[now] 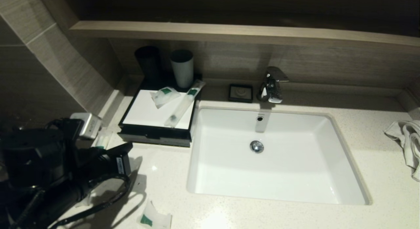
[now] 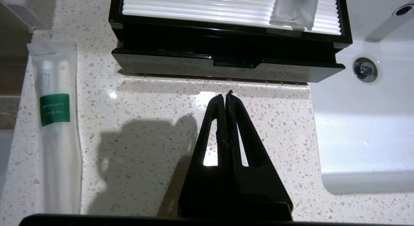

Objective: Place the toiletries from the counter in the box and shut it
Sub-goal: Open the drawer

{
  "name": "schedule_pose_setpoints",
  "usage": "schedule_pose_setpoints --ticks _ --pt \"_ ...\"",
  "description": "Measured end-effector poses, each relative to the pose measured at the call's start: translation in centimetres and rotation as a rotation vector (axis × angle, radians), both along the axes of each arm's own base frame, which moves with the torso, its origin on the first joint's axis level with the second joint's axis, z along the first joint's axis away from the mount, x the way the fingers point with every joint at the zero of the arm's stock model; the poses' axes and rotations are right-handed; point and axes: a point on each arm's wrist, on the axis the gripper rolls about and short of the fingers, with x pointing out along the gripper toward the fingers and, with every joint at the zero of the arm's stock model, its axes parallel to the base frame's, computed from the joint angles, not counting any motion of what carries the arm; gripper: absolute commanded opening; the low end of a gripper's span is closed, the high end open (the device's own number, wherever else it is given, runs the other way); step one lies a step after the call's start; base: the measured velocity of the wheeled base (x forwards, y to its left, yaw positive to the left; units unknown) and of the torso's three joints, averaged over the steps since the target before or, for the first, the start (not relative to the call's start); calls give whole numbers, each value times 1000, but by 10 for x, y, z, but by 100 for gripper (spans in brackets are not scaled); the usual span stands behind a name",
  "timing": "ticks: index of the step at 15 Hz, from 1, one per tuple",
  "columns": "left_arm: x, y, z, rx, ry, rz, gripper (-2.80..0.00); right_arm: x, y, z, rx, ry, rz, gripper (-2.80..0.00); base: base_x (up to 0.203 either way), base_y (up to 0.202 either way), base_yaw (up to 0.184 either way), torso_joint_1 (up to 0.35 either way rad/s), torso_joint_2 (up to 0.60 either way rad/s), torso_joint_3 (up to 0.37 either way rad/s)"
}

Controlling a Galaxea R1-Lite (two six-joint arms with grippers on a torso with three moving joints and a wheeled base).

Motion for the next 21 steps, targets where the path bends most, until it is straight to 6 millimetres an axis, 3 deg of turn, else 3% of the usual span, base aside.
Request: schedule_pose_setpoints --ticks 21 --pt "33 -34 -30 17 0 -3 -280 0 0 0 0 0 0 -280 0 0 0 0 0 0"
